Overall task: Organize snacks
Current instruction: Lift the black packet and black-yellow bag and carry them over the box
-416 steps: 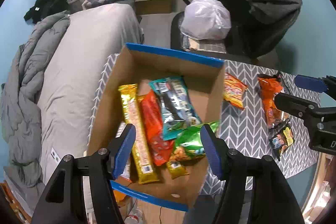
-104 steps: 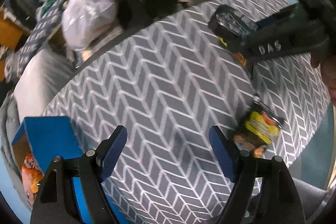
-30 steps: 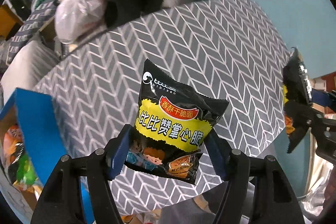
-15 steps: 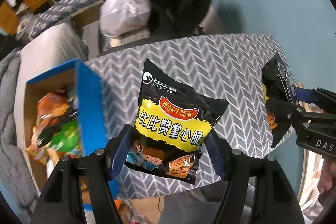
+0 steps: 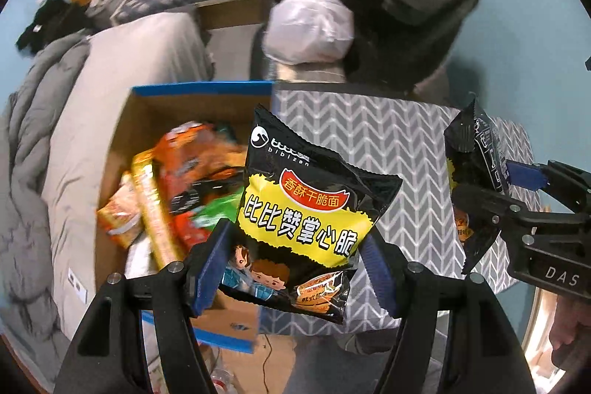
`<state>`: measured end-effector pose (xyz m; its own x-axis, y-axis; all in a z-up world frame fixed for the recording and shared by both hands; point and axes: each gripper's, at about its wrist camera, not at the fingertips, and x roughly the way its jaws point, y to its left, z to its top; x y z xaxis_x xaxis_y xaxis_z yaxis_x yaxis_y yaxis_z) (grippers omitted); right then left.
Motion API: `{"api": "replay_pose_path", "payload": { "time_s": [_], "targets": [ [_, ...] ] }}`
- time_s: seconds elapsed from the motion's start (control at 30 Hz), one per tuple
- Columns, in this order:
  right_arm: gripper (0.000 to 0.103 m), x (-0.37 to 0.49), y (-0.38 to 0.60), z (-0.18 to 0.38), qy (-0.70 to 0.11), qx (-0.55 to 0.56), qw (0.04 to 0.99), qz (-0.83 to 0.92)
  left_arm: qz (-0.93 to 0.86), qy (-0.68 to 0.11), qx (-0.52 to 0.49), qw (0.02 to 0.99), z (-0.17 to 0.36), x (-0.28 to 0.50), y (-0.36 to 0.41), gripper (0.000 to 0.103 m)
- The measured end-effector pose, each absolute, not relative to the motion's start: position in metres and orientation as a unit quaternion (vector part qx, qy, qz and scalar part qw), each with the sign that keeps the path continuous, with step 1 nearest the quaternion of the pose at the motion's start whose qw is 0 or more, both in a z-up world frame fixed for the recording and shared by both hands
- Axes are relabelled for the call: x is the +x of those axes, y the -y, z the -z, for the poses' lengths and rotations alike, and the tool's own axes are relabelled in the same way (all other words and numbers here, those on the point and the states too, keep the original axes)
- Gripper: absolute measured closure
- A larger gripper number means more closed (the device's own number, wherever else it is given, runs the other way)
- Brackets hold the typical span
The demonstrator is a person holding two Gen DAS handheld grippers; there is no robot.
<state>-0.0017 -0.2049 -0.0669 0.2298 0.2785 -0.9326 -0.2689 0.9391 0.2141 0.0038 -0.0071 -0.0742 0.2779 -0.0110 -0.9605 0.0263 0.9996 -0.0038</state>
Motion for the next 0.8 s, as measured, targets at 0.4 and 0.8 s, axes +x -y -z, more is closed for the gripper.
{"api": "replay_pose_path", "payload": {
  "time_s": [0.4,0.8],
  "targets": [
    [0.040,0.022,0.135,0.071,-0.586,-0.036,0.770,-0.250,-0.070,-0.590,-0.041,0.803,0.073,0.002,-0.073,0.033],
    [0.040,0.039,0.075,0.081,-0.580,-0.083,0.753,-0.300,-0.127,-0.590,-0.068,0.794,0.087,-0.006,-0.129,0.033]
  ]
}}
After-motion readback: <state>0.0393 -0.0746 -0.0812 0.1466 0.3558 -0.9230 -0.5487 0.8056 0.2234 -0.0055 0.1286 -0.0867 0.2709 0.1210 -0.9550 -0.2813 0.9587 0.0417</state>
